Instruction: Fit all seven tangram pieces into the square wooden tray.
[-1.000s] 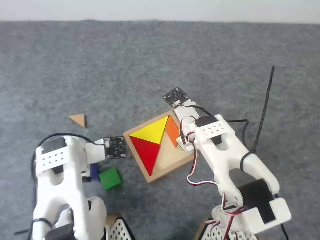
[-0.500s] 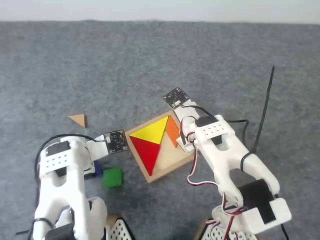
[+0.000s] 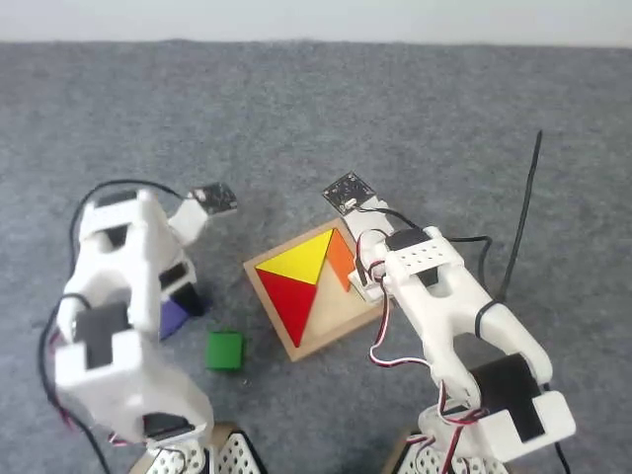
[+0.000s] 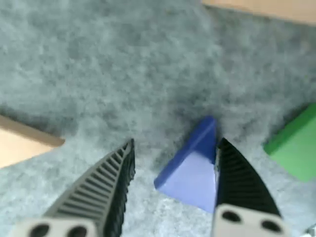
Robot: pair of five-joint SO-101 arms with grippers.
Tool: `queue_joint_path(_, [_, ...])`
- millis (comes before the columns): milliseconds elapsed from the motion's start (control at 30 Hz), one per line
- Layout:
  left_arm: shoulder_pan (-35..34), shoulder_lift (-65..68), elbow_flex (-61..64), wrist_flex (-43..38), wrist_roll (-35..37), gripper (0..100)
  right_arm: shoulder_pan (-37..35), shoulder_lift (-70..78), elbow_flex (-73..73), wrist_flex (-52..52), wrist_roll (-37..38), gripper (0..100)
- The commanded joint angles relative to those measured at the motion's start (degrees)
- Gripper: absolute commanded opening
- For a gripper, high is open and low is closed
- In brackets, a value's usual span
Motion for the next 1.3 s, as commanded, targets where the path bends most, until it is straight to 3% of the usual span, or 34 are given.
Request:
queue_joint_path(0, [-1.14,1.93,-6.81,1.14,7.30,25,-1.63,-0.40,-0.62,-0.84,0.70,0.7])
queue_joint_path(100, [-1.67,1.49,-6.02,2.81,12.84,24,-1.63,-0.40,-0.62,-0.84,0.70,0.7])
queue_joint_path(233, [-1.58,-2.64,-2.24,2.73,27.69,22,-1.63,-0.40,-0.62,-0.84,0.70,0.7])
queue_joint_path(367, [-1.67,-10.90,5.05,0.79,37.71,22,-1.63,-0.40,-0.62,-0.75,0.70,0.7])
queue_joint_path(533, [-1.85,-22.95,17.45,-7.30,47.65,22,-1.63,-0.48,0.00,-0.75,0.79,0.7])
queue_joint_path(833, [-9.32,-19.52,17.71,-9.58,50.55,25,-1.45,-0.48,0.18,-0.75,0.79,0.7])
queue_joint_path(967, [-8.18,-15.74,17.10,-8.62,42.73,25,-1.45,-0.48,0.18,-0.75,0.79,0.7])
queue_joint_path(1267, [-5.71,-13.27,17.36,-5.36,39.21,25,-1.45,-0.48,0.18,-0.84,0.79,0.7])
